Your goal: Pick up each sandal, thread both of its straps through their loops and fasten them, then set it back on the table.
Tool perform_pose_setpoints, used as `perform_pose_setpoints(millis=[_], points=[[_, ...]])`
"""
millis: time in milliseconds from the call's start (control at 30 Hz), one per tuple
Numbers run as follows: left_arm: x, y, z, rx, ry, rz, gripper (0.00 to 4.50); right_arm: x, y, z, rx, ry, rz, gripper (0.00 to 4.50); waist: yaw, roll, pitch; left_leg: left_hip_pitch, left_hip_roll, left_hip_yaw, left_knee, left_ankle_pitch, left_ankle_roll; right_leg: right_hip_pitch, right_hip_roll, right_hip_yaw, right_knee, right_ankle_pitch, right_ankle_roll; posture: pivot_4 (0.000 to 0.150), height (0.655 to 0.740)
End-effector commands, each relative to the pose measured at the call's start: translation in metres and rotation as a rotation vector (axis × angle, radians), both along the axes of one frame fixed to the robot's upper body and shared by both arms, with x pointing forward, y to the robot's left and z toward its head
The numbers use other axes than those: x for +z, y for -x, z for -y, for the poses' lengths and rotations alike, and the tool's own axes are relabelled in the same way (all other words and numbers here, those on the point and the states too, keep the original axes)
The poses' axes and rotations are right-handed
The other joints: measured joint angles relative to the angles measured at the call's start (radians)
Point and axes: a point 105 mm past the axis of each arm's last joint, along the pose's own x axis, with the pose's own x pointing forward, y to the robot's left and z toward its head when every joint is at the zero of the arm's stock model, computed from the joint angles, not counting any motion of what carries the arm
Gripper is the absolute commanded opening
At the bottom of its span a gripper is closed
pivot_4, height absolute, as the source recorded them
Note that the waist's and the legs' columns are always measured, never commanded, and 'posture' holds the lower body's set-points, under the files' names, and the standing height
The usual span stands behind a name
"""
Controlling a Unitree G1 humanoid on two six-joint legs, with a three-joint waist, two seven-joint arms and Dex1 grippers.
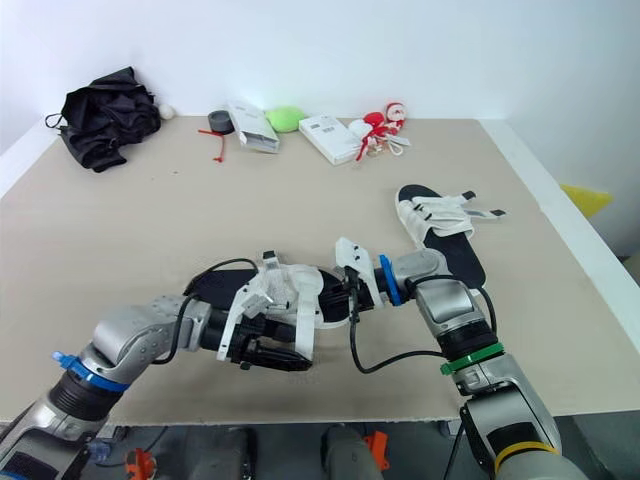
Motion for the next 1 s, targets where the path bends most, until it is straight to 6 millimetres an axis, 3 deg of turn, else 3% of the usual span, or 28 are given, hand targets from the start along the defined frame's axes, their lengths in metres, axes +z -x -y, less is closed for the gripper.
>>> perform_pose_setpoints(millis=[33, 100, 233, 500, 567, 700, 800, 1000], points=[[0.005, 0.004, 0.002, -0.037, 0.016, -0.030, 2.55, -0.018, 0.003, 0.009, -0.032, 0.060, -0.053, 0.00, 0.000, 0.000, 0.000, 0.000, 0.000, 0.000, 0.000, 0.000, 0.000, 0.000, 0.000, 0.000, 0.000, 0.000, 0.000, 0.150, 0.7400], [0.005, 0.007, 0.003, -0.055, 0.018, -0.060, 1.98, -0.017, 0.003, 0.009, -0.033, 0.061, -0.052, 0.00, 0.000, 0.000, 0.000, 0.000, 0.000, 0.000, 0.000, 0.000, 0.000, 0.000, 0.000, 0.000, 0.000, 0.000, 0.000, 0.150, 0.7400], [0.006, 0.010, 0.004, -0.067, 0.031, -0.100, 0.06, -0.017, 0.003, 0.009, -0.036, 0.061, -0.051, 0.00, 0.001, 0.000, 0.000, 0.000, 0.000, 0.000, 0.000, 0.000, 0.000, 0.000, 0.000, 0.000, 0.000, 0.000, 0.000, 0.150, 0.7400], [0.018, 0.009, 0.000, -0.050, 0.081, -0.157, 0.06, -0.016, 0.003, 0.010, -0.039, 0.063, -0.050, 0.00, 0.001, 0.000, 0.000, 0.000, -0.002, -0.001, 0.001, 0.000, 0.000, 0.001, 0.000, 0.001, 0.000, 0.000, 0.001, 0.150, 0.7400], [0.029, 0.007, -0.001, -0.048, 0.120, -0.191, 0.06, -0.016, 0.002, 0.010, -0.039, 0.063, -0.050, 0.00, 0.001, 0.000, 0.000, 0.000, -0.002, -0.001, 0.000, 0.000, 0.000, 0.001, 0.000, 0.001, 0.000, 0.000, 0.001, 0.150, 0.7400], [0.069, -0.004, -0.008, -0.060, 0.226, -0.285, 0.06, -0.016, 0.002, 0.009, -0.038, 0.062, -0.048, 0.00, 0.001, 0.000, 0.000, -0.001, -0.002, -0.002, 0.001, 0.000, 0.000, 0.001, 0.000, 0.000, 0.000, 0.000, 0.001, 0.150, 0.7400], [0.087, -0.023, -0.011, -0.008, 0.255, -0.331, 0.06, -0.016, 0.001, 0.007, -0.037, 0.058, -0.047, 0.00, -0.001, 0.000, 0.000, -0.002, -0.003, -0.003, 0.002, 0.000, 0.000, 0.001, 0.000, 0.000, 0.000, 0.000, 0.002, 0.150, 0.7400], [0.081, -0.056, -0.010, 0.136, 0.187, -0.356, 0.06, -0.016, 0.000, 0.004, -0.035, 0.051, -0.044, 0.00, -0.004, 0.000, 0.000, -0.001, -0.004, -0.003, 0.001, 0.000, 0.000, 0.002, 0.000, 0.001, 0.000, 0.000, 0.004, 0.150, 0.7400]])
